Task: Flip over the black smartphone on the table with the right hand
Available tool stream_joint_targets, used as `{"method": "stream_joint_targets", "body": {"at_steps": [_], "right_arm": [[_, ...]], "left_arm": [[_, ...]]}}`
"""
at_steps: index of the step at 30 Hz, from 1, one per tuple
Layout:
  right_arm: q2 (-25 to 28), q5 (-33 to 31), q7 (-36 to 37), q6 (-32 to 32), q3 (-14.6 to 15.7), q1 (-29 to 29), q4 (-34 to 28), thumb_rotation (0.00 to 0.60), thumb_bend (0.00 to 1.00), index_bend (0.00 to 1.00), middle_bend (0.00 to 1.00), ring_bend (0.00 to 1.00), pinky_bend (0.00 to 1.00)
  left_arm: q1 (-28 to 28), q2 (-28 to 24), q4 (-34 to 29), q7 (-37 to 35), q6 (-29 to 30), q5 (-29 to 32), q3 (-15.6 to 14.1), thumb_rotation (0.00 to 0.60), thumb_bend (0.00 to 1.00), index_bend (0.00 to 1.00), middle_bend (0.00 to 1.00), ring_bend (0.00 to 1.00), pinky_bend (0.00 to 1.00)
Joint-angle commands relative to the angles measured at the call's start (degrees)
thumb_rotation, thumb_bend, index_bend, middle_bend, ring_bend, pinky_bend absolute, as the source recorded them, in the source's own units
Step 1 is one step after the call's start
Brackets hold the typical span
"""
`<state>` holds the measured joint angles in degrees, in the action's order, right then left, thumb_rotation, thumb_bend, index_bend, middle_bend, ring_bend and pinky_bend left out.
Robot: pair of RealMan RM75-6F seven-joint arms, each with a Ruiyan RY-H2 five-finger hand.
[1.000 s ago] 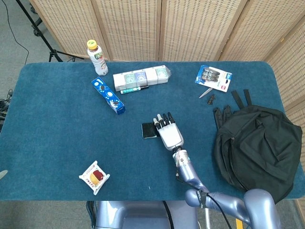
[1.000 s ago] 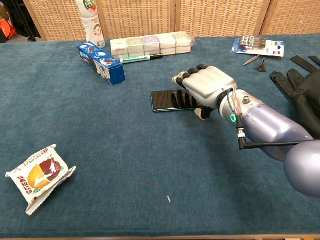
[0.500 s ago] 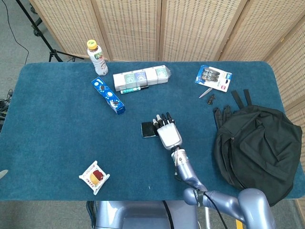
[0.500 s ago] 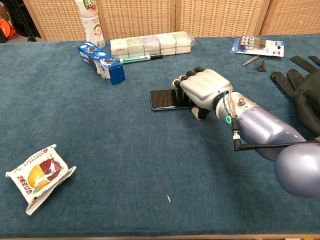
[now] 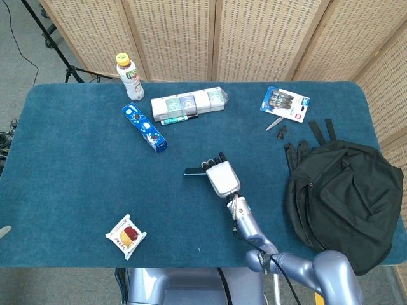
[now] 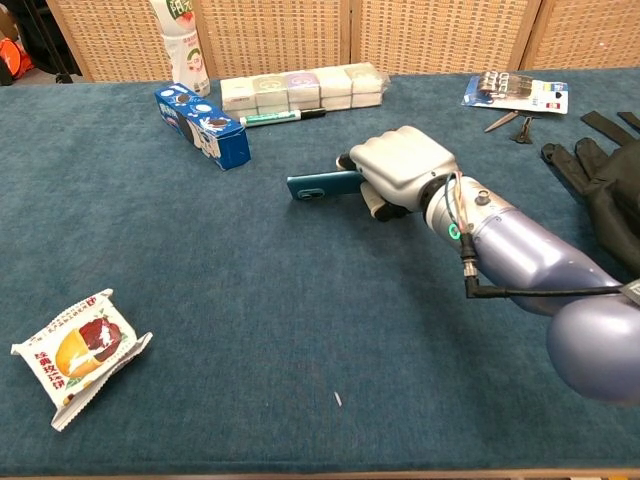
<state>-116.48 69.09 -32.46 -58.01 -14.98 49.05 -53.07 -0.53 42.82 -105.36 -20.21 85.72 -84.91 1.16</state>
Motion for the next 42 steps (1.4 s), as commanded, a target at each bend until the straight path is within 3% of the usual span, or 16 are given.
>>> {"method": "stream_joint_targets", "body": {"at_steps": [1,5,7,11,15,20,29,34,42], "right_arm": [[0.0,-1.1,-0.3,0.7,-1.7,0.9,0.5,0.6,0.87,0.41,0.41,0.34,0.18],[0.5,-5.5,-3.6,3.0,-4.9,2.2,0.5,0.6,0.85,0.41,0.4,0.34,0.18],[0.9,-8.1,-5.9,3.7,-6.9,3.2,0.4,0.6,0.8,0.4,0.36,0.32,0.18],[1.4,-11.8,-8.4,4.5,-9.8,4.8,0.8,0.6,0.52,0.25,0.14,0.09,0.18],[1.6,-16.0,-10.1,5.4,-12.4,6.1,0.6,0.6,0.44,0.21,0.05,0.0,0.18],[1.3,-17.9,-11.9,4.7,-14.0,8.4,1.8,0.6,0.41,0.18,0.01,0.0,0.18],[1.4,-17.3,-10.1,2.0,-15.0,10.9,4.2,0.6,0.22,0.15,0.0,0.0,0.18],[0.9,-16.8,-9.2,1.9,-14.3,11.7,6.6,0.6,0.02,0.15,0.0,0.0,0.18],[-1.9,-18.3,-7.8,3.6,-15.5,15.0,15.8,0.6,0.0,0.15,0.0,0.0,0.18]], "left_arm": [[0.0,0.0,0.0,-0.1,-0.1,0.1,0.0,0.6,0.0,0.0,0.0,0.0,0.0],[-0.1,-0.1,0.0,-0.1,-0.2,0.3,0.1,0.6,0.0,0.0,0.0,0.0,0.0],[-0.1,-0.1,0.0,-0.1,-0.4,0.3,0.1,0.6,0.0,0.0,0.0,0.0,0.0],[-0.2,-0.1,-0.1,0.1,-0.6,0.6,0.1,0.6,0.0,0.0,0.0,0.0,0.0],[-0.3,-0.1,-0.2,0.2,-0.8,0.9,0.2,0.6,0.0,0.0,0.0,0.0,0.0],[-0.5,-0.1,-0.4,0.6,-1.1,1.0,0.2,0.6,0.0,0.0,0.0,0.0,0.0],[-0.4,-0.1,-0.3,0.1,-1.1,1.1,0.3,0.6,0.0,0.0,0.0,0.0,0.0],[-0.4,0.0,-0.5,0.6,-1.0,0.5,0.0,0.6,0.0,0.0,0.0,0.0,0.0],[-0.5,0.3,-0.6,1.5,-1.2,0.5,0.0,0.6,0.0,0.0,0.0,0.0,0.0]]}}
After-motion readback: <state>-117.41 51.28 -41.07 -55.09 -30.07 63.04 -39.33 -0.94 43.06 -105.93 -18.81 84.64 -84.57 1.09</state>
